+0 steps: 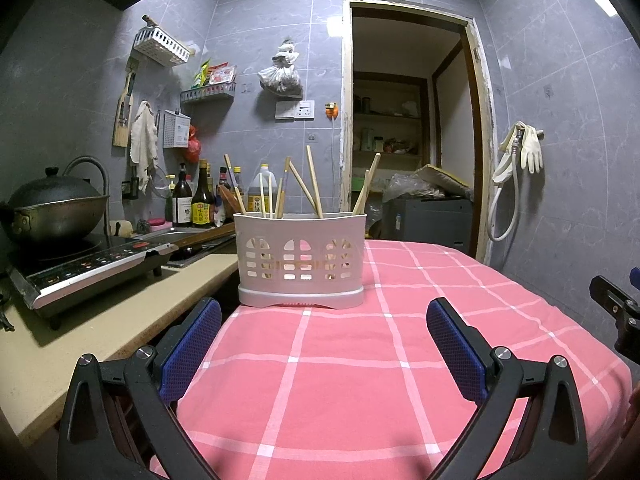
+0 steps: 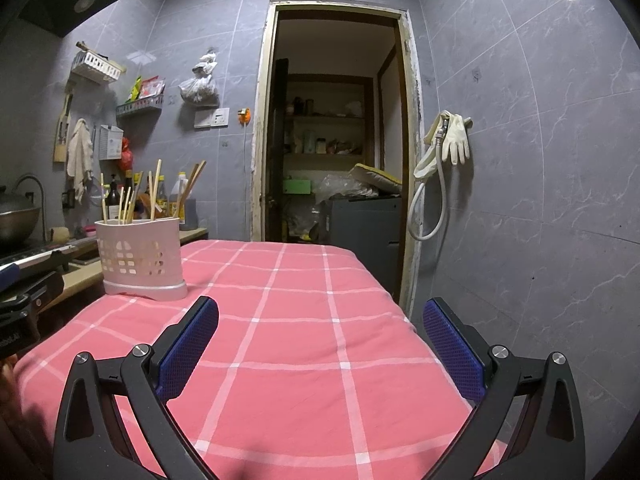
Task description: Organize utensils
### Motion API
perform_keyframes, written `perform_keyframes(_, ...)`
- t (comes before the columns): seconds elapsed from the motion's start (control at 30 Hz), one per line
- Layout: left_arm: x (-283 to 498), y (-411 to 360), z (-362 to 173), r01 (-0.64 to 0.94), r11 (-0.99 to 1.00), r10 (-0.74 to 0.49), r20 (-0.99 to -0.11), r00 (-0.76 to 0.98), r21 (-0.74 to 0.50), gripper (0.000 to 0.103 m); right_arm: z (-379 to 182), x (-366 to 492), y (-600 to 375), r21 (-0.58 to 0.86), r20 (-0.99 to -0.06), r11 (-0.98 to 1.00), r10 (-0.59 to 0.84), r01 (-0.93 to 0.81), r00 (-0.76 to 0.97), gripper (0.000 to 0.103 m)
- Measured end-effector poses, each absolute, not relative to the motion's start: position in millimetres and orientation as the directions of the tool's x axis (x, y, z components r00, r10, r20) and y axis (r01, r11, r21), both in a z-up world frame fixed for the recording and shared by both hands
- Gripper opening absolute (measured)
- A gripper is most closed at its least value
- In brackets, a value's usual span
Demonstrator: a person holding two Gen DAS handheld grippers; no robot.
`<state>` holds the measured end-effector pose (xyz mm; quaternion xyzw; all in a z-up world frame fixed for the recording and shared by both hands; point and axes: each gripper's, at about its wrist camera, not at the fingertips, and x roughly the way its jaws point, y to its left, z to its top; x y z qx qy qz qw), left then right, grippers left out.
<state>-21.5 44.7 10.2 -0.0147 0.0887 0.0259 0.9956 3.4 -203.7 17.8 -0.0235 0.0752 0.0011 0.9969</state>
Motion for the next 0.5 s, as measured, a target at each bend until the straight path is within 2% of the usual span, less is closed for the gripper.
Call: perform_keyframes(0.5, -21.3, 43.8, 9.8, -0.055, 0.998, 0.049, -0.177, 0.983, -0.024, 0.101, 17.4, 3.3, -202.9, -0.045, -0.151, 0.999, -0.002, -0.005, 0.989, 0.103)
